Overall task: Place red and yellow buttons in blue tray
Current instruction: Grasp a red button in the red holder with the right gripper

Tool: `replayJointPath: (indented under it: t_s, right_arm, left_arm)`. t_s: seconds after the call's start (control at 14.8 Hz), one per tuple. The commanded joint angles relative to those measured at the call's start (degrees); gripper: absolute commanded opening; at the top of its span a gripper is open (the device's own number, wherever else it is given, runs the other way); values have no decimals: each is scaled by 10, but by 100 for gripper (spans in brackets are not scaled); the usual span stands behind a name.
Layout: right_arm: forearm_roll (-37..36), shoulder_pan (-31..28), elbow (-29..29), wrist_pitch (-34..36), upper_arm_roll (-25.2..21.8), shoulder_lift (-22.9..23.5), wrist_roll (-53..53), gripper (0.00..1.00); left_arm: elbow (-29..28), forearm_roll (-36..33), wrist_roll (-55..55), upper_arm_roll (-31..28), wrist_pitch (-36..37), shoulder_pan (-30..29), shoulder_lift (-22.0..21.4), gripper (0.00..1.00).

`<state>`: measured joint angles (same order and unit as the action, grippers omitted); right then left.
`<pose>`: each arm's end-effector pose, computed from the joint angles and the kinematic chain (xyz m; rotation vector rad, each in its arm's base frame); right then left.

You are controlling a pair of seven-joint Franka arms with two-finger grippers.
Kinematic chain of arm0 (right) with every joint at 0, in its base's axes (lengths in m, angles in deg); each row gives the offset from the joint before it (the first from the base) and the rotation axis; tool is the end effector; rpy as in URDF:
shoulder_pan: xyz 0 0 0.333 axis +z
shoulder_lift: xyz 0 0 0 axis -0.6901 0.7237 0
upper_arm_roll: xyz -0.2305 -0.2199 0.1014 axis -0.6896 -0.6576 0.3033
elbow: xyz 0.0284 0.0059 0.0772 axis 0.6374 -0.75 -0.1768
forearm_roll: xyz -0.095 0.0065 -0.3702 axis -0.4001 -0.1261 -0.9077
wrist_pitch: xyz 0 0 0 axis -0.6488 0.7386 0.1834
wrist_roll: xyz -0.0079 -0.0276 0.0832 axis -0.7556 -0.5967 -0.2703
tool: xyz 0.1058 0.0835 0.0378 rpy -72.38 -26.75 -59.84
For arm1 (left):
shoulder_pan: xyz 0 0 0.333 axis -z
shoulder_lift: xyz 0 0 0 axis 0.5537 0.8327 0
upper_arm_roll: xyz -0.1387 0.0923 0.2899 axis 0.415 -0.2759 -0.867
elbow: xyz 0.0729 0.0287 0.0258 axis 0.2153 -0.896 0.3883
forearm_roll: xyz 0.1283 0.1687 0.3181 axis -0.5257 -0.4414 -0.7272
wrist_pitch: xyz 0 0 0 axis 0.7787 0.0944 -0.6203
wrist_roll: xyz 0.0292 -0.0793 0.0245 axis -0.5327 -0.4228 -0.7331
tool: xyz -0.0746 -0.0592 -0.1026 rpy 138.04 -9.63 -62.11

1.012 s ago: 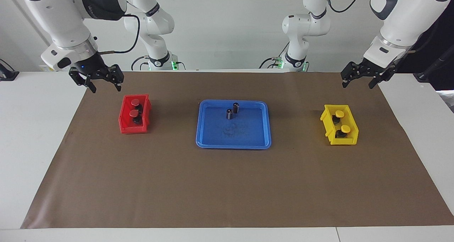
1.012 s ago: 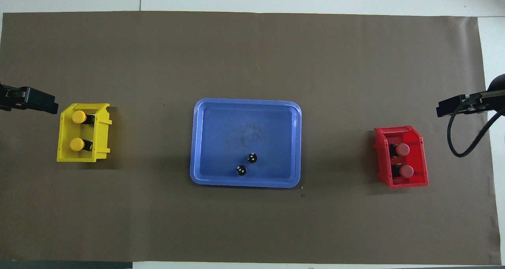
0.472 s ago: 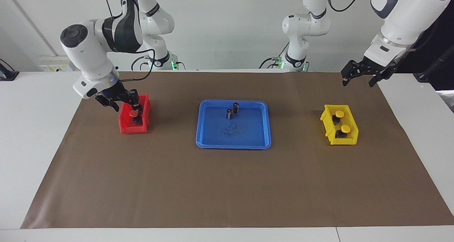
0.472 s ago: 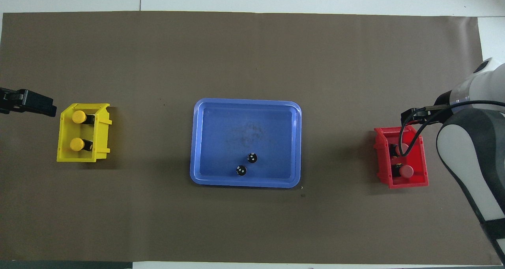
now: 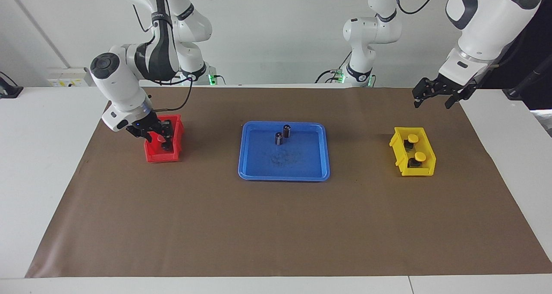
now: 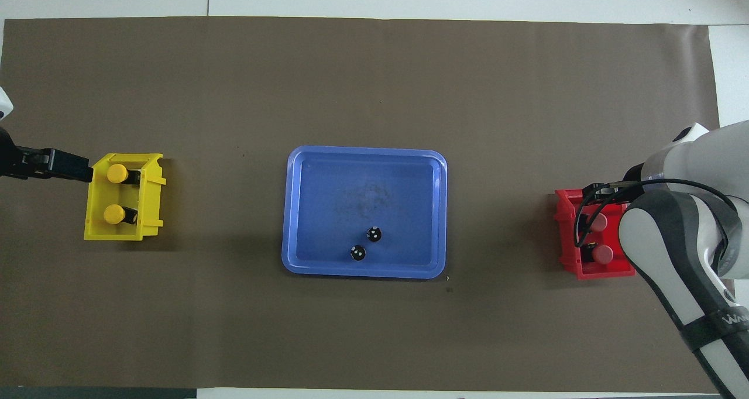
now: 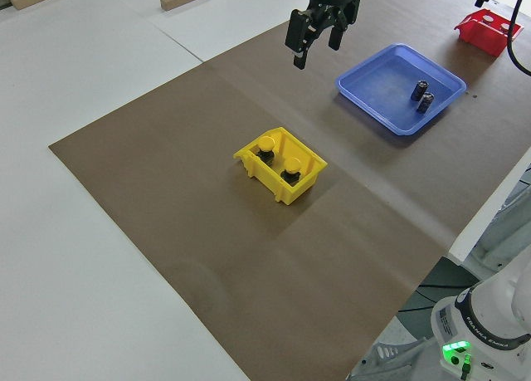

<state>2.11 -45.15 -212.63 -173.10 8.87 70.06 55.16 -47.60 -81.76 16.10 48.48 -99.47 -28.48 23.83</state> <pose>0.5003 -0.0279 0.3778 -3.1188 -0.0019 0.0935 0.5137 -0.0190 0.5541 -3.1235 0.2382 0.0275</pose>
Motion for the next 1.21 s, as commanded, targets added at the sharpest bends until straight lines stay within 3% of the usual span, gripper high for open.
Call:
replayJointPath:
  t_s: [0.0, 0.2, 1.15]
  right_arm:
    - [8, -7, -48, -30, 4, -29, 13, 62]
    - [8, -8, -55, -33, 4, -24, 18, 62]
    - [7, -24, -90, -67, 4, -32, 72, 62]
  left_arm:
    - [-46, -2, 42, -2, -52, -22, -10, 100]
    - [-63, -2, 43, -2, -95, -33, 3, 100]
    - [-81, -2, 42, -2, -119, -38, 3, 100]
